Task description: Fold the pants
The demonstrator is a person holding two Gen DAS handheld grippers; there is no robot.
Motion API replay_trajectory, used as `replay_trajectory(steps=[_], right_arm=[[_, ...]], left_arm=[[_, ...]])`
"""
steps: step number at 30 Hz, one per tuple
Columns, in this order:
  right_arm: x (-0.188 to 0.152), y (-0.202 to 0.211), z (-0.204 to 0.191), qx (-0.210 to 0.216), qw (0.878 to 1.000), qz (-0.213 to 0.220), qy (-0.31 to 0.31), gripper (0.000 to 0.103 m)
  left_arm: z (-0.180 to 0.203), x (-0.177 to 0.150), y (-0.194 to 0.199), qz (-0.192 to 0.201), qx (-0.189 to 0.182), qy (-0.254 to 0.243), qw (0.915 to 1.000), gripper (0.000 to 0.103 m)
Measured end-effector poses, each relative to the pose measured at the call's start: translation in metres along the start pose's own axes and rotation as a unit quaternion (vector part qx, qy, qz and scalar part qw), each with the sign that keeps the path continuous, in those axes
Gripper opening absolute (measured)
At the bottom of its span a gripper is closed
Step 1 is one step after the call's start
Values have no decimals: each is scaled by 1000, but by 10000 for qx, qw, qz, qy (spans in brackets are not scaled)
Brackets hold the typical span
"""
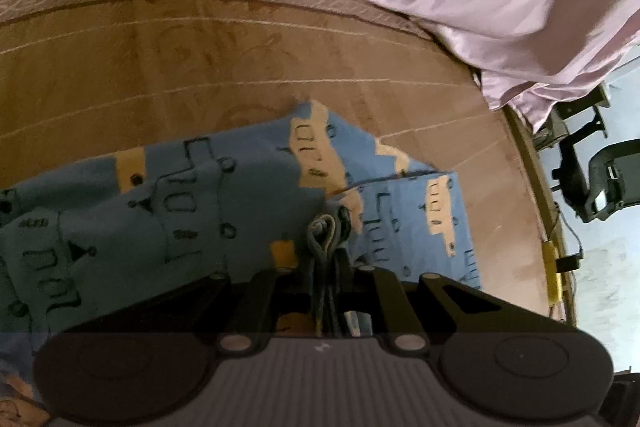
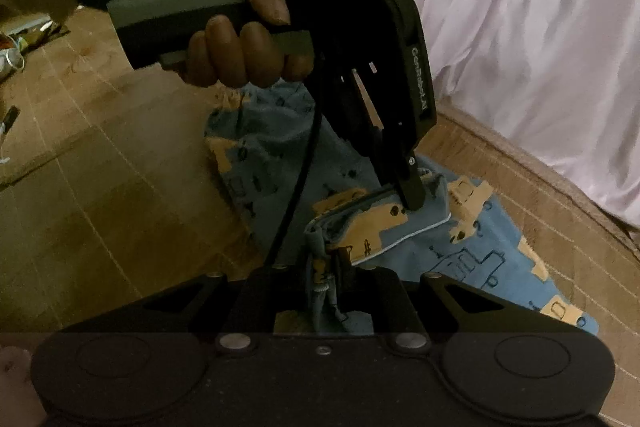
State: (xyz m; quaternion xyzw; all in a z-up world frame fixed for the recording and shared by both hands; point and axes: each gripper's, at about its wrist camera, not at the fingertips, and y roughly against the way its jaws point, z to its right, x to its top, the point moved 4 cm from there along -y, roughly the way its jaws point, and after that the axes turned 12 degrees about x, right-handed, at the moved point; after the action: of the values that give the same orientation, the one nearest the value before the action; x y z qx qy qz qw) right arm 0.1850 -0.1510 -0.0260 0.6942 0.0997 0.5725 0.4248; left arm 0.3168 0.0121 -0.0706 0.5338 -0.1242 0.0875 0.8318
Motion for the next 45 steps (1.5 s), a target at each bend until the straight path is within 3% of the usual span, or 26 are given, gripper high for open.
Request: replay_trajectory(steps=[2,4,7,12,14,16,18,22,26,27,28,31,33,35,39,42,44,45], right_arm=[[-2,-3,0,-8,10000,-51,-15,18],[-3,0,-2,9,10000,10,-9,30],[-9,19,0,-271,9994,195,34,47],[-35,42,34,-1443,9886,74,-413,66],[-47,43,50,-1819,9816,-118,-564,67],[-56,42,63,-1899,9780,-199,-835,73],[-65,43,69,-1940,9753,-106,-1050,79],[-69,45,71,-2067,9717,-12,-1139,86],[-63,49,67,-2087,9724,188,-1023,87],[-59,50,65,-2053,9733,304,-979,93],[-55,53,65,-2005,9742,412,-950,99],[-40,48,59,-1794,9783,674,-787,102],[-32,37,57,-1697,9812,652,-649,102],[-24,26,54,-1616,9835,633,-515,102],[-14,9,48,-1385,9872,645,-450,102],[-12,-1,45,-1340,9883,598,-418,102],[-13,-4,45,-1330,9883,580,-462,102],[-14,-4,45,-1334,9880,589,-511,102]], left_arm=[[-4,-1,1,26,142,1,9999,19],[-7,-1,7,177,249,-20,9995,45],[-4,-3,23,550,489,-166,9971,65],[13,-23,33,1036,1282,-637,9843,76],[22,-35,29,1105,1427,-794,9804,76],[27,-46,22,1148,1646,-862,9759,76],[29,-55,15,1177,2069,-1009,9660,76],[28,-67,13,1552,2389,-1272,9501,88],[19,-70,27,1694,2222,-911,9558,88],[15,-72,36,1842,2270,-736,9535,88],[9,-76,47,2116,2350,-547,9471,89],[-8,-97,80,3045,2657,132,9146,98],[-25,-112,93,3337,3034,659,8901,98],[-46,-124,100,3322,3167,1268,8794,95],[-85,-134,102,3068,2749,2344,8805,76],[-97,-133,98,2928,2680,2486,8835,53],[-96,-130,97,2948,2650,2421,8856,48],[-94,-128,97,2930,2648,2348,8882,36]])
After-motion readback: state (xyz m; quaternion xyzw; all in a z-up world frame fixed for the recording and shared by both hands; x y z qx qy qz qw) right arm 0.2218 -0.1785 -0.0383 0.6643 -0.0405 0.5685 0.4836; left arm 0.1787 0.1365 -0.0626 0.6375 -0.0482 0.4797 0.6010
